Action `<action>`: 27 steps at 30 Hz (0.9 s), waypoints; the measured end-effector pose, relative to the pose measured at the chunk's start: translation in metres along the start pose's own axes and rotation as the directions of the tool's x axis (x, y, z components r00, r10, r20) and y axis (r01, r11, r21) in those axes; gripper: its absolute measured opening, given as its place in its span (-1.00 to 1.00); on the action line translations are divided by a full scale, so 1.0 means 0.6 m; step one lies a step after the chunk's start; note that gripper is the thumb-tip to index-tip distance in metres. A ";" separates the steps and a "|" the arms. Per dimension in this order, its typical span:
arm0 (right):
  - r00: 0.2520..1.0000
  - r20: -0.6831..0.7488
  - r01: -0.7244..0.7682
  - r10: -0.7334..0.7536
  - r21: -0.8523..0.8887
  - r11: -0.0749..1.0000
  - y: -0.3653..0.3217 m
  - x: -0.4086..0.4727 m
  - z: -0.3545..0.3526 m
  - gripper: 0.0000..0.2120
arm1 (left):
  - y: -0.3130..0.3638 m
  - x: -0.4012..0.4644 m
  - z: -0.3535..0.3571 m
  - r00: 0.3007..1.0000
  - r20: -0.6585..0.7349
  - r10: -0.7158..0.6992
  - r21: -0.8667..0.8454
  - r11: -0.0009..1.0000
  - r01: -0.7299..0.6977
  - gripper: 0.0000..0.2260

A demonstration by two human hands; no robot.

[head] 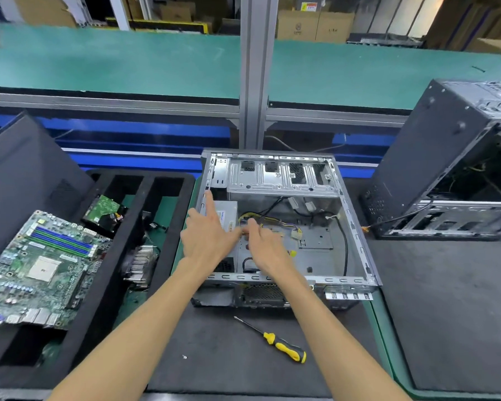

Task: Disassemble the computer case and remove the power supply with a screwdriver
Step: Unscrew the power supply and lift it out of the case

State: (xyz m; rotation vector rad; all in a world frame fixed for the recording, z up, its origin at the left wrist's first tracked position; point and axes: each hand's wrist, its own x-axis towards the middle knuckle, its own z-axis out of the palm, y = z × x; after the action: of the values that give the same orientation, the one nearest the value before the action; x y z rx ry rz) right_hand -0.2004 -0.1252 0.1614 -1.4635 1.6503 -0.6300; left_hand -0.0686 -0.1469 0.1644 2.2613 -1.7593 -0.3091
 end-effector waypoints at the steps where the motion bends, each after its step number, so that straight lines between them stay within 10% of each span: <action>1: 0.999 0.025 0.040 -0.038 -0.072 0.997 0.000 -0.004 0.002 -0.39 | -0.003 -0.001 -0.002 1.000 -0.009 0.002 -0.007 1.000 -0.002 -0.02; 14: 0.978 0.175 0.130 -0.116 -0.076 0.989 0.003 -0.005 0.006 -0.36 | -0.004 -0.002 -0.009 0.999 -0.033 0.000 -0.051 0.999 -0.001 -0.23; 27: 0.987 0.115 0.118 -0.109 -0.078 0.990 0.010 0.004 0.010 -0.37 | 0.003 -0.007 -0.003 0.999 -0.041 -0.033 -0.054 0.998 0.030 -0.02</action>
State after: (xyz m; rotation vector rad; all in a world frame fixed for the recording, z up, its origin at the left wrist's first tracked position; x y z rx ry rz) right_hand -0.1986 -0.1254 0.1524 -1.6335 1.5321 -0.5365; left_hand -0.0709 -0.1433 0.1667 2.2434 -1.6760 -0.3086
